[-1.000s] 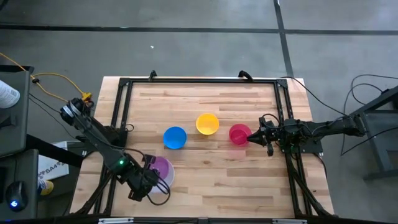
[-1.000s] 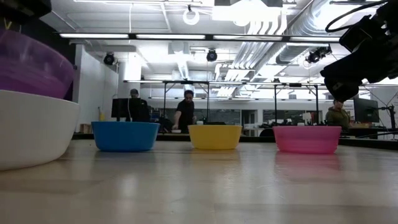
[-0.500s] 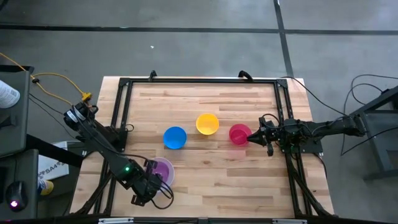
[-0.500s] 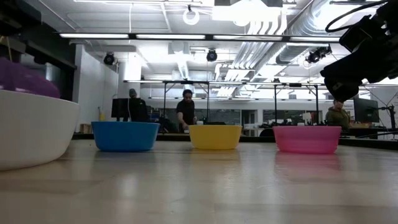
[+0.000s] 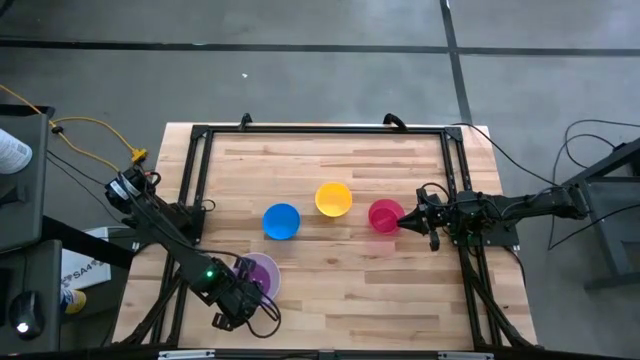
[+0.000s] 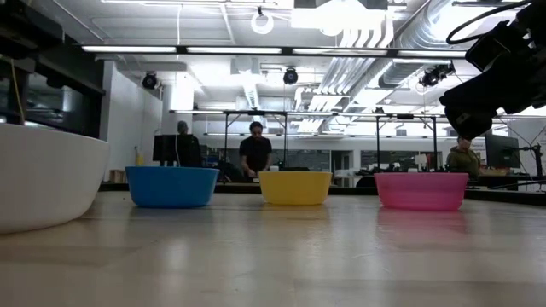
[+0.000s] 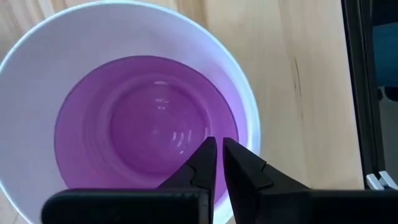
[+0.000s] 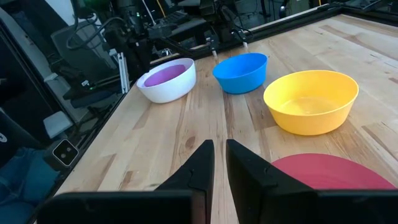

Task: Nest bowls inside each other
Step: Stack the blue bowl on the purple bowl

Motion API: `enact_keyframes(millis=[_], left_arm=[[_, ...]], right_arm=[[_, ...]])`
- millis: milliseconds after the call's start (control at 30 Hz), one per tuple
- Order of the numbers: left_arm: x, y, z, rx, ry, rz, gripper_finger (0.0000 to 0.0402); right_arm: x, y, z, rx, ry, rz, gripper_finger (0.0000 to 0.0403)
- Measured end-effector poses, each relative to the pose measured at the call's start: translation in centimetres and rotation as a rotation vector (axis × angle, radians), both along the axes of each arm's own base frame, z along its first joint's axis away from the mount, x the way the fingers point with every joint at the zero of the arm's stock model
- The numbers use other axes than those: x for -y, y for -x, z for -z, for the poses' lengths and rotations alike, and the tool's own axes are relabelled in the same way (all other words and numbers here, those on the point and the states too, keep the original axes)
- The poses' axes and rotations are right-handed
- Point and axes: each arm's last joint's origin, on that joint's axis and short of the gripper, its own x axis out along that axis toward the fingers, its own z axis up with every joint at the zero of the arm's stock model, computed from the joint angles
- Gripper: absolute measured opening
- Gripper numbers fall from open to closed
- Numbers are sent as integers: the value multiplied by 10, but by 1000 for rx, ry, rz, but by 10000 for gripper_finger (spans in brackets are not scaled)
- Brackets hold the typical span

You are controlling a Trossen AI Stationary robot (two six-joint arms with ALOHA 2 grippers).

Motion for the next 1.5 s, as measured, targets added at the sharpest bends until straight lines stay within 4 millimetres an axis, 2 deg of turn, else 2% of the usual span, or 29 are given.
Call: enact_keyframes(millis=[267, 500, 767, 1233, 1500], left_arm=[[-2, -1, 0, 2, -7, 10, 31], [-17, -4, -7, 3, -29, -16, 31], [-36, -12, -12, 58, -153, 95, 31], [-94, -43, -16, 63, -224, 35, 31], [-145, -60, -16, 41, -243, -109, 31]], right_arm=[[0, 0, 0, 0, 0, 0, 35], [0, 0, 0, 0, 0, 0, 35], [0, 0, 0, 0, 0, 0, 35], [0, 0, 0, 0, 0, 0, 35], [0, 0, 0, 0, 0, 0, 35]])
